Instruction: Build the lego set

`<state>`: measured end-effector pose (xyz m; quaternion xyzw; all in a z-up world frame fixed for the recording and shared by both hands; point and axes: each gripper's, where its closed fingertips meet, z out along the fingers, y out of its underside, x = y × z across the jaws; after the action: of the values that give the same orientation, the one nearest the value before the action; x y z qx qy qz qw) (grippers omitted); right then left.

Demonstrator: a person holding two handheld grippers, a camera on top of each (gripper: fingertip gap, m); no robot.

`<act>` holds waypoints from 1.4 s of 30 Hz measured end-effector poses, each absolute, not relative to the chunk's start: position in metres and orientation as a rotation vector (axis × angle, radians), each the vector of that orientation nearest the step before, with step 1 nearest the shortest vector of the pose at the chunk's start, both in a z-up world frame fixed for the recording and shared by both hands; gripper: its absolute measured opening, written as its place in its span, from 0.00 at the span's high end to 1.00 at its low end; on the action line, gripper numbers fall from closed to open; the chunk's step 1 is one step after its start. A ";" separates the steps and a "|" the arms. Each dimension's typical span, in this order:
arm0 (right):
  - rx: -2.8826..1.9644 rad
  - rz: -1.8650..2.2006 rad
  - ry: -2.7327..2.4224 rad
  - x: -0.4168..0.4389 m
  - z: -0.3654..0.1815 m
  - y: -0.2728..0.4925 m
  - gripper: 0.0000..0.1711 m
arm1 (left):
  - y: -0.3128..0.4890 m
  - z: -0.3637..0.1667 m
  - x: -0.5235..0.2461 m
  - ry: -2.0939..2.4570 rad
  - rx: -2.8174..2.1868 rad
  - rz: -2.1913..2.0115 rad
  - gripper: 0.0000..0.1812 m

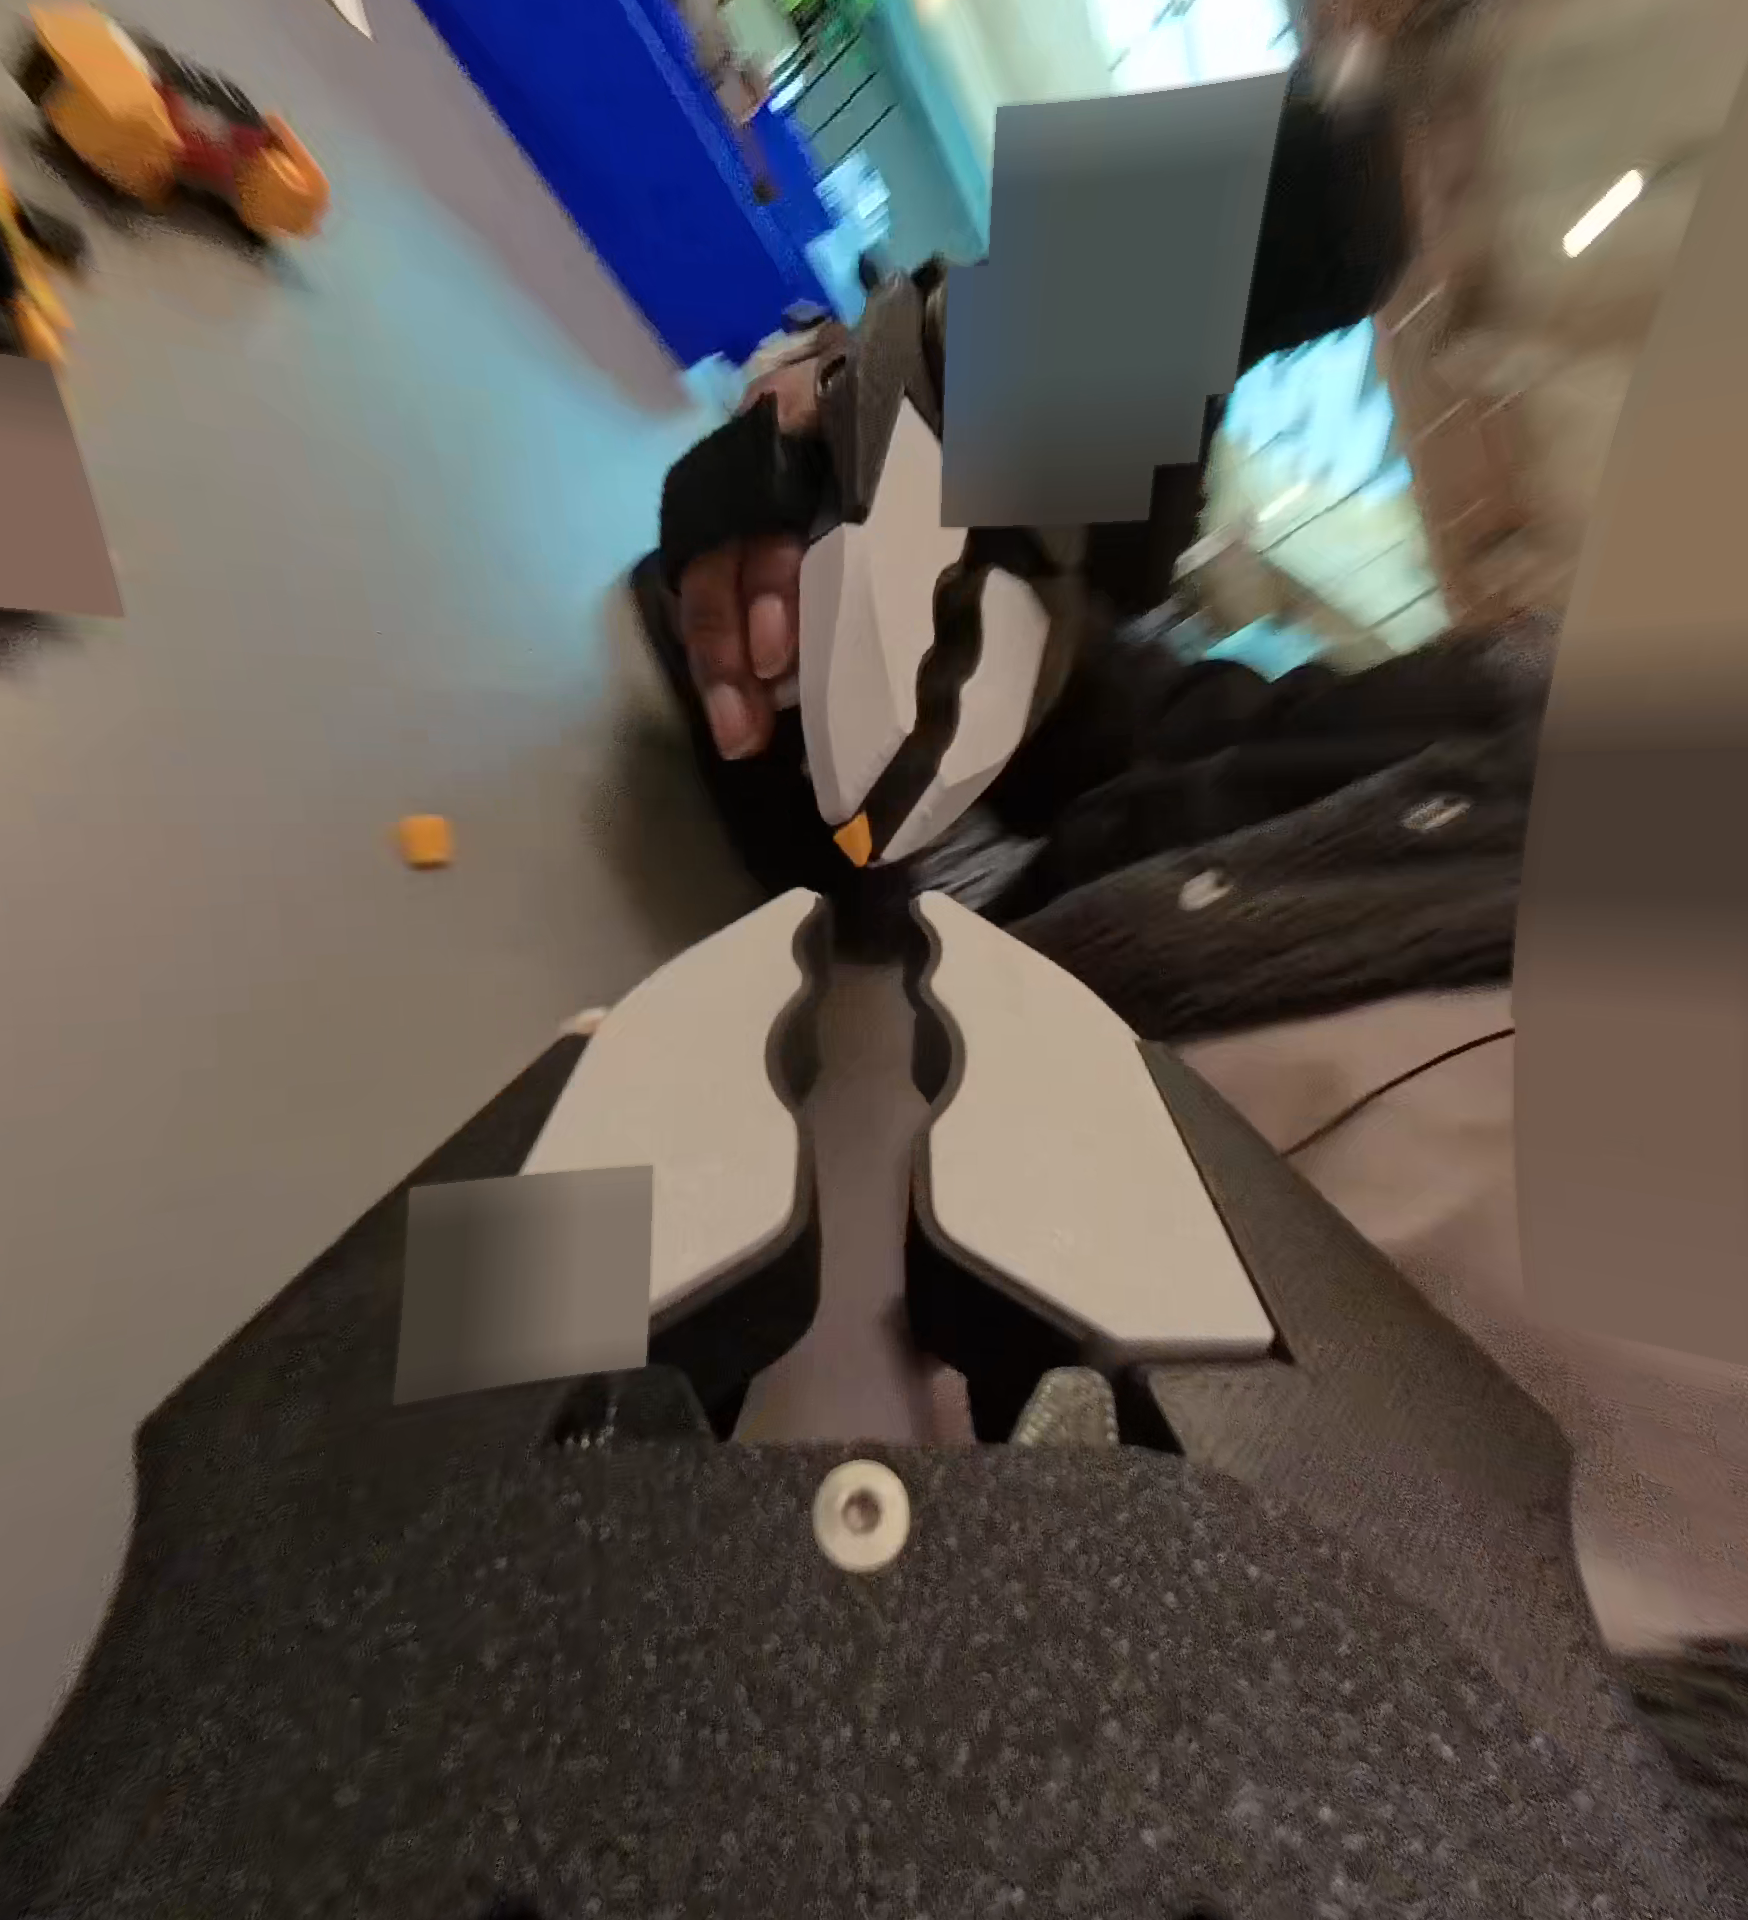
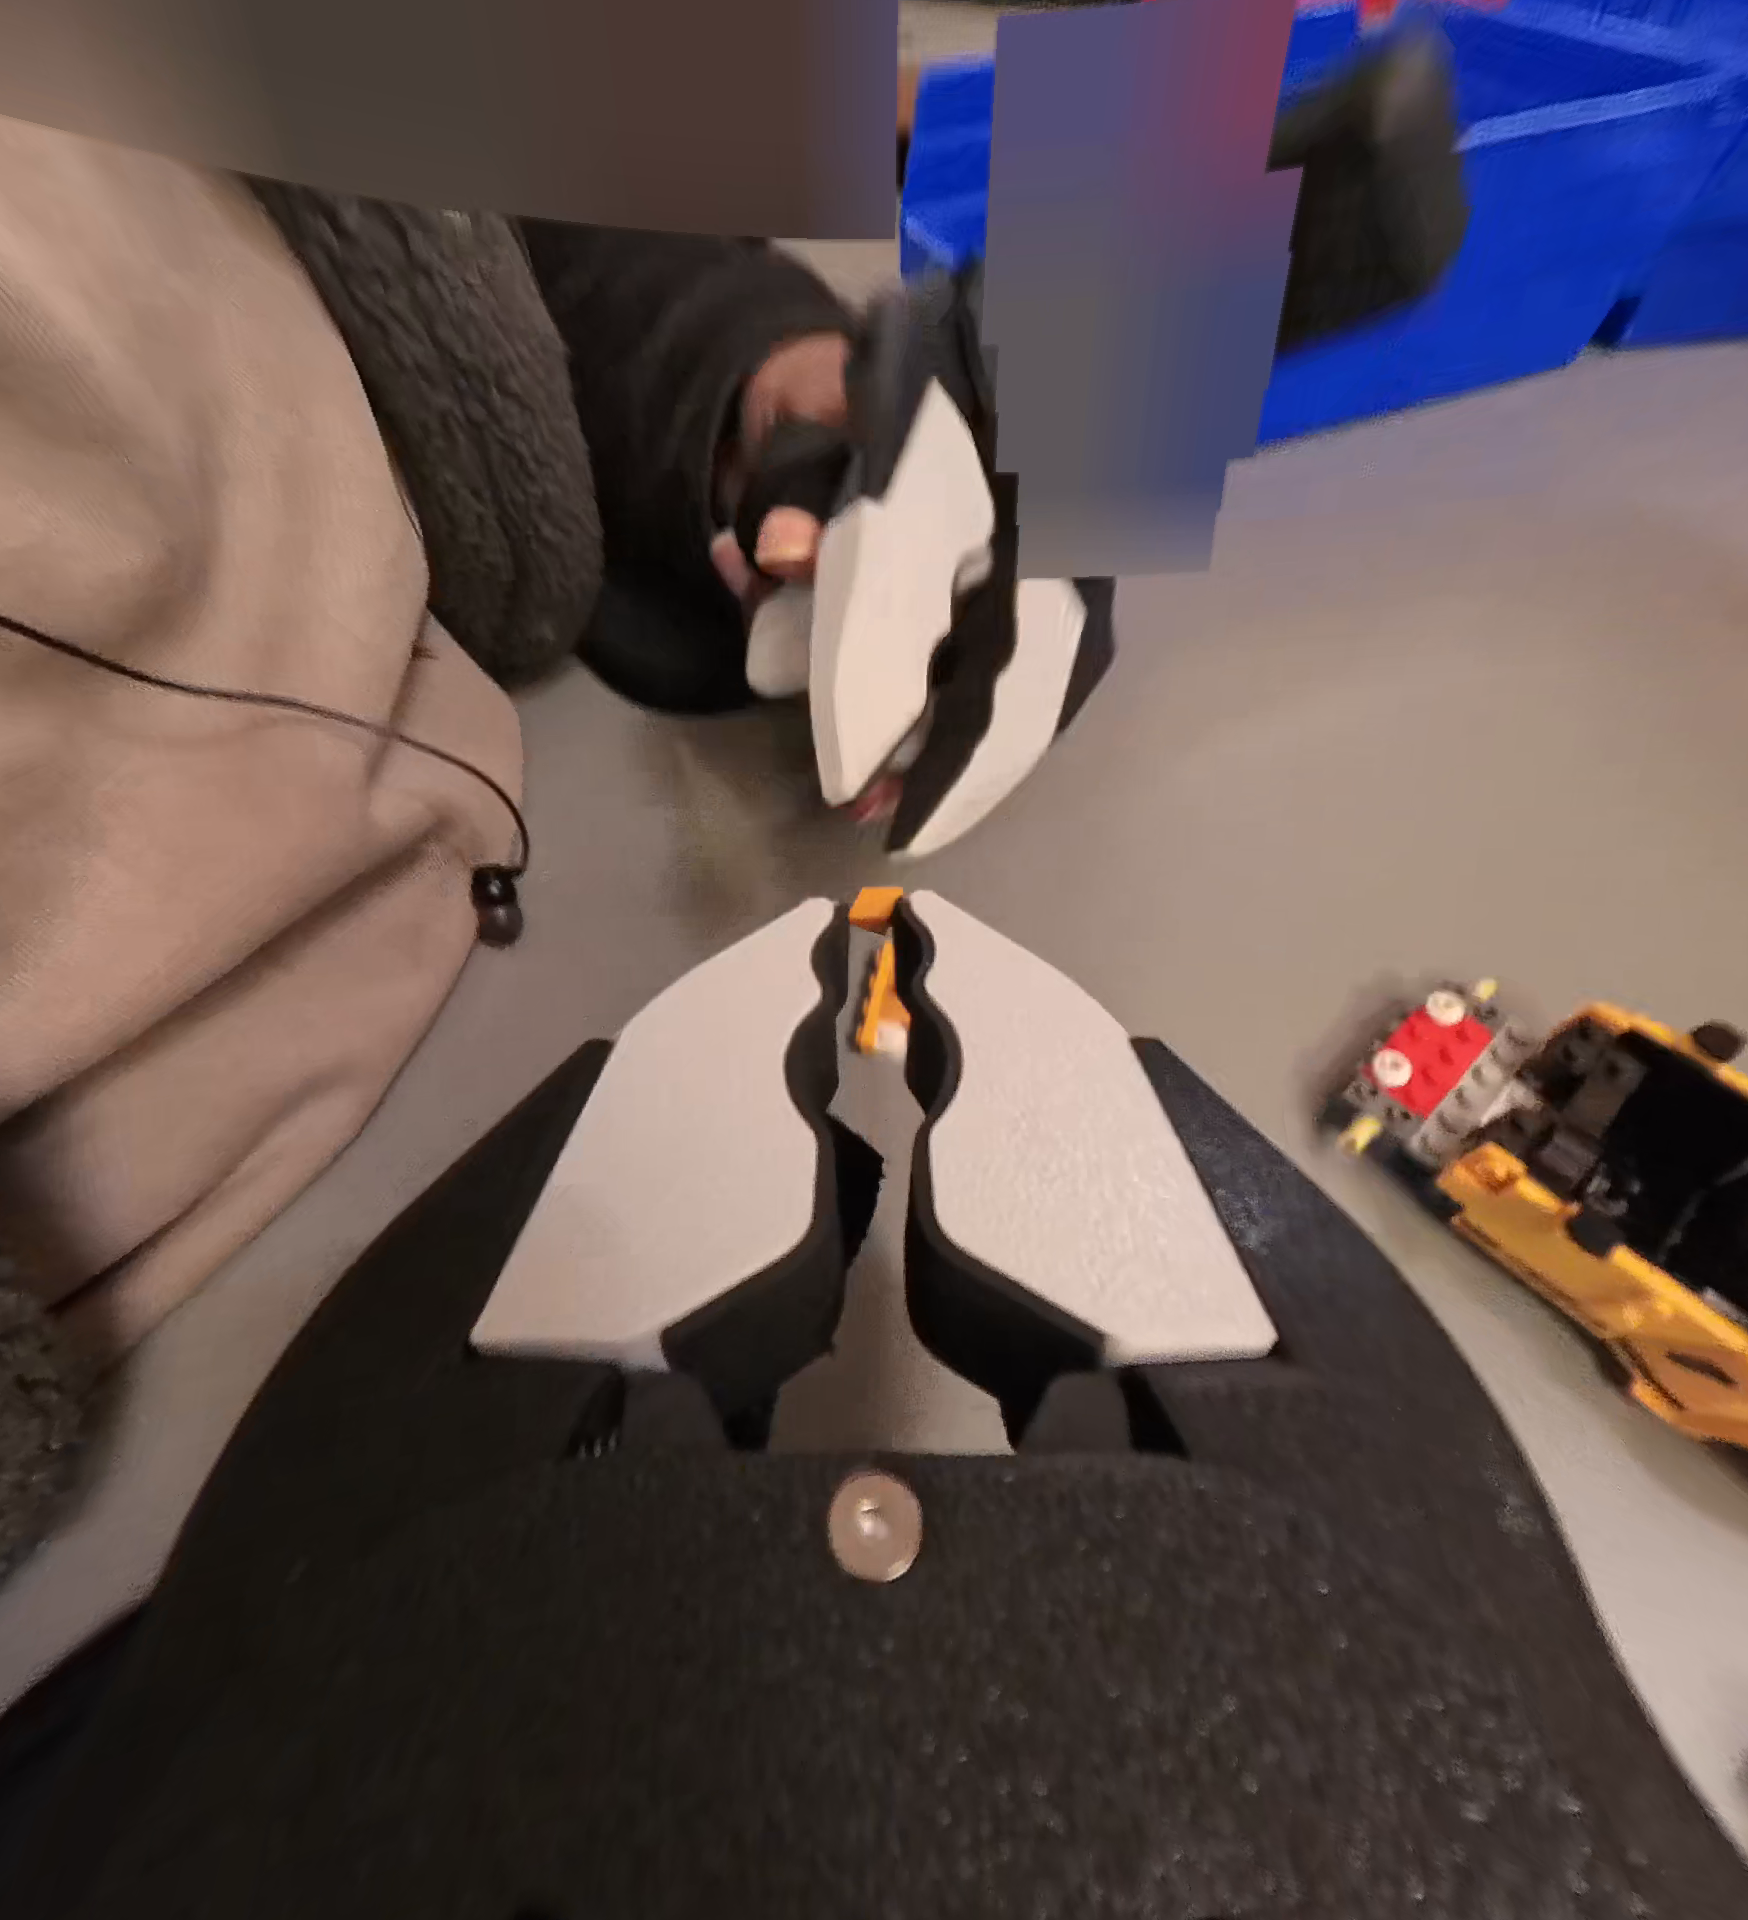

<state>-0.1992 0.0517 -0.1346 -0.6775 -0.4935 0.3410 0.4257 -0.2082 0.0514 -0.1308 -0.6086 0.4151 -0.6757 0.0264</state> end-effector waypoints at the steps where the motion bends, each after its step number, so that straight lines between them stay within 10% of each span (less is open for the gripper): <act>1: -1.726 0.826 -1.247 -0.199 -0.143 0.051 0.95 | 0.054 -0.139 -0.210 1.418 -1.832 -1.887 0.92; 7: -1.891 0.708 -1.367 -0.203 -0.185 0.053 0.95 | 0.062 -0.197 -0.219 1.985 -1.554 -1.000 0.85; 42: -2.060 0.731 -1.494 -0.207 -0.202 0.054 0.95 | 0.054 -0.205 -0.214 2.097 -1.318 -0.888 0.93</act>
<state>-0.2068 0.0543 -0.2023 -0.7544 -0.5472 0.2678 0.2444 -0.2137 0.0544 -0.2050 -0.4846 0.7712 -0.3267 0.2523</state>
